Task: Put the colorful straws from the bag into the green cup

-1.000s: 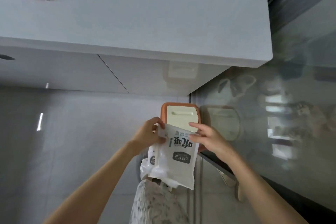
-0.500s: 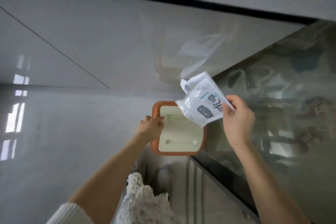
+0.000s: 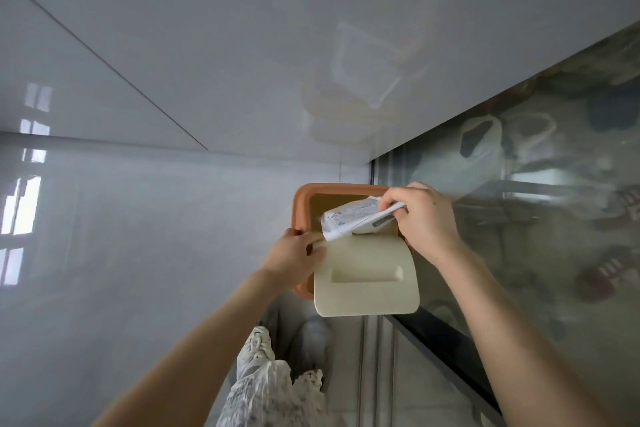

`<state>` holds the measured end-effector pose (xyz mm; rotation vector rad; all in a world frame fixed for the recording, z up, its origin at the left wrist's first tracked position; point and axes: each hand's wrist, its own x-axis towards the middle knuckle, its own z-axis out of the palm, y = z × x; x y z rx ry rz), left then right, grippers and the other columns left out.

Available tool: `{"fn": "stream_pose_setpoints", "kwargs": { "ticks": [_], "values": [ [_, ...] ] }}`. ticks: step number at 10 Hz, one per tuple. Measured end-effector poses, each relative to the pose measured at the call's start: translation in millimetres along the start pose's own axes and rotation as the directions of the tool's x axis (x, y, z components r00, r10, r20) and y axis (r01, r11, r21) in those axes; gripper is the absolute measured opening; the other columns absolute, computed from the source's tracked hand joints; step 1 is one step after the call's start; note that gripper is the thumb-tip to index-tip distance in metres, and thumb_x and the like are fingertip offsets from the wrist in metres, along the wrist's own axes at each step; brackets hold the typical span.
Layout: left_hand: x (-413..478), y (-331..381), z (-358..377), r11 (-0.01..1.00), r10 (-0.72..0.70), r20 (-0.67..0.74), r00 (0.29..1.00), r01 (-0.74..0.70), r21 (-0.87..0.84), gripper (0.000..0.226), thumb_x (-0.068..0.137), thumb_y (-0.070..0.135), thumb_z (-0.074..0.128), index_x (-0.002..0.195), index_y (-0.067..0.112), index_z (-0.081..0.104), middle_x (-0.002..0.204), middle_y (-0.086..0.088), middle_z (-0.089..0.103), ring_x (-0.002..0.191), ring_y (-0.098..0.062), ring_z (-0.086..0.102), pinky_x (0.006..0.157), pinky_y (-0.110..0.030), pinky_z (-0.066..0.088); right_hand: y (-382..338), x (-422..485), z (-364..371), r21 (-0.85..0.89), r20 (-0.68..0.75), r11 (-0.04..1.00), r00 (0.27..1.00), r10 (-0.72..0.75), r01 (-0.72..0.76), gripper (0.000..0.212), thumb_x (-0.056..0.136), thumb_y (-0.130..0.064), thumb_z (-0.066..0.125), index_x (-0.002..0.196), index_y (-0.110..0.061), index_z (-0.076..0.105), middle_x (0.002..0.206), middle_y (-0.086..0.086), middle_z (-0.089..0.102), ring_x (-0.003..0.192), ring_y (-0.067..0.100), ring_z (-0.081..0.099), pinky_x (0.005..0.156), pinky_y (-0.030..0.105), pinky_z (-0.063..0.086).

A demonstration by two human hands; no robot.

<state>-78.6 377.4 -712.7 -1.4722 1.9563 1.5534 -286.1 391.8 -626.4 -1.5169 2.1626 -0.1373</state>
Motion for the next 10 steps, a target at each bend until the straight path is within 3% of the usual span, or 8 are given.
{"fn": "stream_pose_setpoints", "kwargs": {
  "ticks": [2,3,4,5,6,7,8,10],
  "values": [
    [-6,-7,7,0.998,0.067,-0.083,0.994,-0.067,0.0,0.037,0.093,0.03,0.049,0.129,0.026,0.05,0.125,-0.013,0.049,0.102,-0.031,0.055,0.09,-0.032,0.043,-14,8,28,-0.081,0.039,0.995,0.998,-0.047,0.05,0.032,0.073,0.007,0.055,0.087,-0.015,0.074,0.074,0.013,0.061,0.07,0.03,0.056,0.056,0.031,0.038],
    [-7,-11,10,0.995,0.095,-0.121,0.988,-0.097,-0.011,0.037,0.092,0.027,0.051,0.129,0.027,0.05,0.127,-0.013,0.049,0.102,-0.031,0.056,0.087,-0.03,0.043,-11,16,57,-0.144,0.215,0.989,0.976,-0.013,0.045,0.04,0.076,0.006,0.047,0.103,-0.012,0.07,0.093,0.016,0.067,0.089,0.034,0.059,0.073,0.035,0.048],
    [-9,-13,12,0.994,0.106,-0.135,0.985,-0.108,-0.007,0.037,0.092,0.026,0.051,0.129,0.026,0.05,0.13,-0.014,0.047,0.102,-0.032,0.056,0.088,-0.031,0.043,0,27,71,-0.165,0.367,0.982,0.918,0.152,-0.096,0.044,0.089,0.0,0.043,0.126,-0.016,0.06,0.116,0.011,0.063,0.105,0.031,0.057,0.079,0.028,0.043],
    [-10,-16,14,0.991,0.131,-0.138,0.982,-0.133,-0.007,0.037,0.091,0.025,0.053,0.128,0.026,0.051,0.129,-0.015,0.047,0.102,-0.033,0.056,0.089,-0.033,0.044,8,32,73,-0.359,0.399,0.933,0.901,0.17,-0.017,0.043,0.093,-0.015,0.051,0.135,-0.02,0.048,0.131,0.008,0.057,0.118,0.03,0.051,0.087,0.032,0.044],
    [-10,-17,14,0.989,0.145,-0.138,0.98,-0.146,0.001,0.038,0.09,0.024,0.054,0.129,0.026,0.05,0.129,-0.016,0.047,0.102,-0.034,0.056,0.09,-0.035,0.044,-2,29,65,-0.514,0.15,0.856,0.988,0.027,0.055,0.03,0.086,-0.014,0.057,0.115,-0.017,0.06,0.113,0.005,0.063,0.106,0.027,0.053,0.072,0.031,0.042],
    [-8,-16,15,0.986,0.164,-0.149,0.975,-0.163,0.018,0.039,0.092,0.02,0.053,0.13,0.026,0.049,0.131,-0.016,0.046,0.104,-0.034,0.056,0.092,-0.037,0.045,-8,21,66,-0.535,0.243,0.832,0.97,-0.014,0.146,0.034,0.083,0.002,0.05,0.108,-0.013,0.067,0.109,0.007,0.064,0.104,0.027,0.055,0.075,0.033,0.046],
    [-9,-12,14,0.985,0.173,-0.16,0.972,-0.168,0.045,0.041,0.092,0.015,0.051,0.131,0.025,0.048,0.131,-0.016,0.045,0.104,-0.035,0.056,0.092,-0.036,0.043,-7,12,65,-0.448,0.352,0.894,0.924,0.152,0.023,0.043,0.085,0.006,0.043,0.12,-0.01,0.061,0.118,0.013,0.065,0.105,0.029,0.06,0.084,0.035,0.053],
    [-24,-5,1,0.979,0.194,-0.198,0.961,-0.177,0.102,0.041,0.092,0.013,0.049,0.132,0.022,0.049,0.138,-0.017,0.041,0.105,-0.036,0.057,0.092,-0.036,0.044,-15,-17,39,-0.344,0.092,0.934,0.987,0.135,-0.095,0.038,0.077,0.005,0.05,0.106,-0.011,0.067,0.098,0.007,0.071,0.09,0.025,0.062,0.07,0.032,0.051]
  ]
}}
